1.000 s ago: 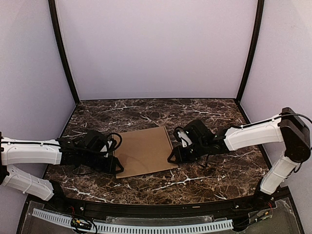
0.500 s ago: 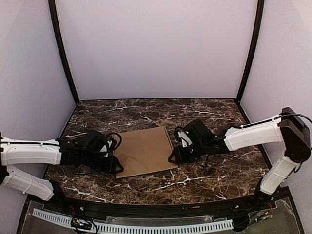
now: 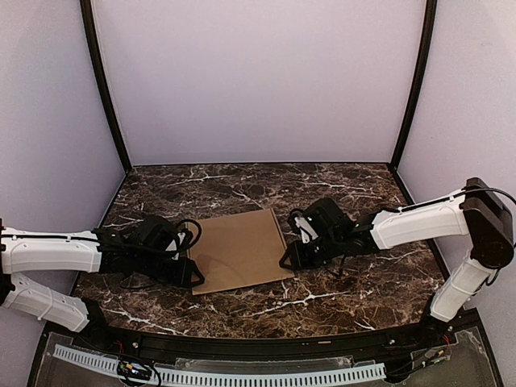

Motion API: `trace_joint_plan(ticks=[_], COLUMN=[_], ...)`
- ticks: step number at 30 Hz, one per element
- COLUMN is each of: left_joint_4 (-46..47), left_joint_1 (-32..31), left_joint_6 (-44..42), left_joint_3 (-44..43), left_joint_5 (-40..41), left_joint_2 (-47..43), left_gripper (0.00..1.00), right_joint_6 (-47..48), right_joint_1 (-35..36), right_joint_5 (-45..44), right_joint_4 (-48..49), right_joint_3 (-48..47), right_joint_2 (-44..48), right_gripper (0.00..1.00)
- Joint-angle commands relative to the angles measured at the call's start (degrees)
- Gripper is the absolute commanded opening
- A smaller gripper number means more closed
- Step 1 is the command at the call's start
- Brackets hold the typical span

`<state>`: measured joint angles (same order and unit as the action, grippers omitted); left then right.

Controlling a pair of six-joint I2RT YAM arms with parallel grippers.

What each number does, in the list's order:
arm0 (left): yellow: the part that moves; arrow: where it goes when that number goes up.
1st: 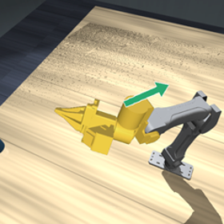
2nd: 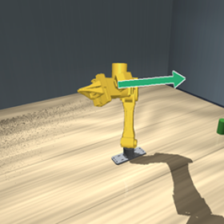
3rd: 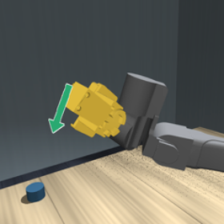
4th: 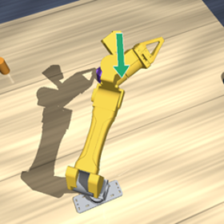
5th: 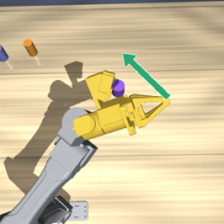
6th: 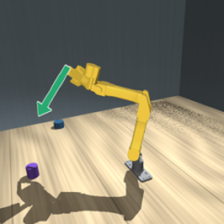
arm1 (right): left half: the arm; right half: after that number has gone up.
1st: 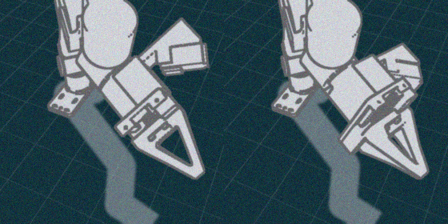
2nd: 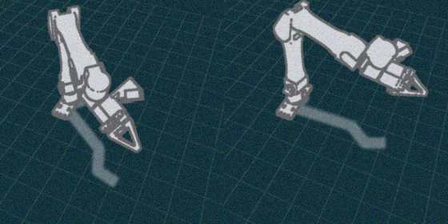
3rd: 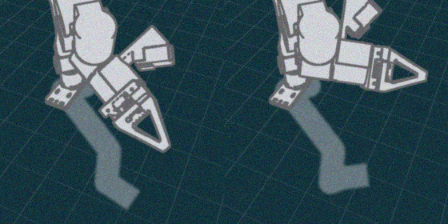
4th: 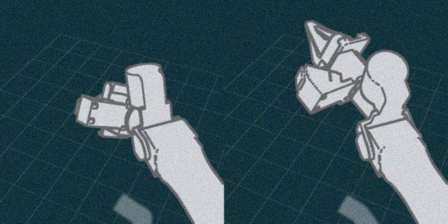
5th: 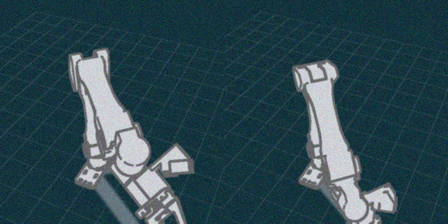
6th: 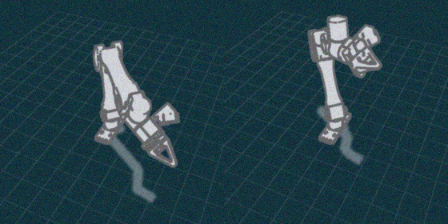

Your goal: Fold the paper box

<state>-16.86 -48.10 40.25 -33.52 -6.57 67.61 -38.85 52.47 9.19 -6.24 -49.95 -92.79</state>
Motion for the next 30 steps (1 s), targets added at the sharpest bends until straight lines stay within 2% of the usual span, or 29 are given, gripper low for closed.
trace_joint_plan(ticks=[1, 30], left_joint_4=[-1.3, -4.4], left_joint_1=[0.3, 0.3], left_joint_6=[-0.7, -2.2], left_joint_3=[-0.1, -1.5], left_joint_5=[0.4, 2.8], left_joint_2=[-0.2, -0.6], left_gripper=[0.45, 0.47], right_joint_6=[1.1, 1.4], right_joint_1=[0.3, 0.9], right_joint_5=[-2.5, -2.7], right_joint_4=[-1.5, -1.8], right_joint_3=[-0.8, -2.2], right_joint_2=[-1.5, -2.9], right_gripper=[0.35, 0.36])
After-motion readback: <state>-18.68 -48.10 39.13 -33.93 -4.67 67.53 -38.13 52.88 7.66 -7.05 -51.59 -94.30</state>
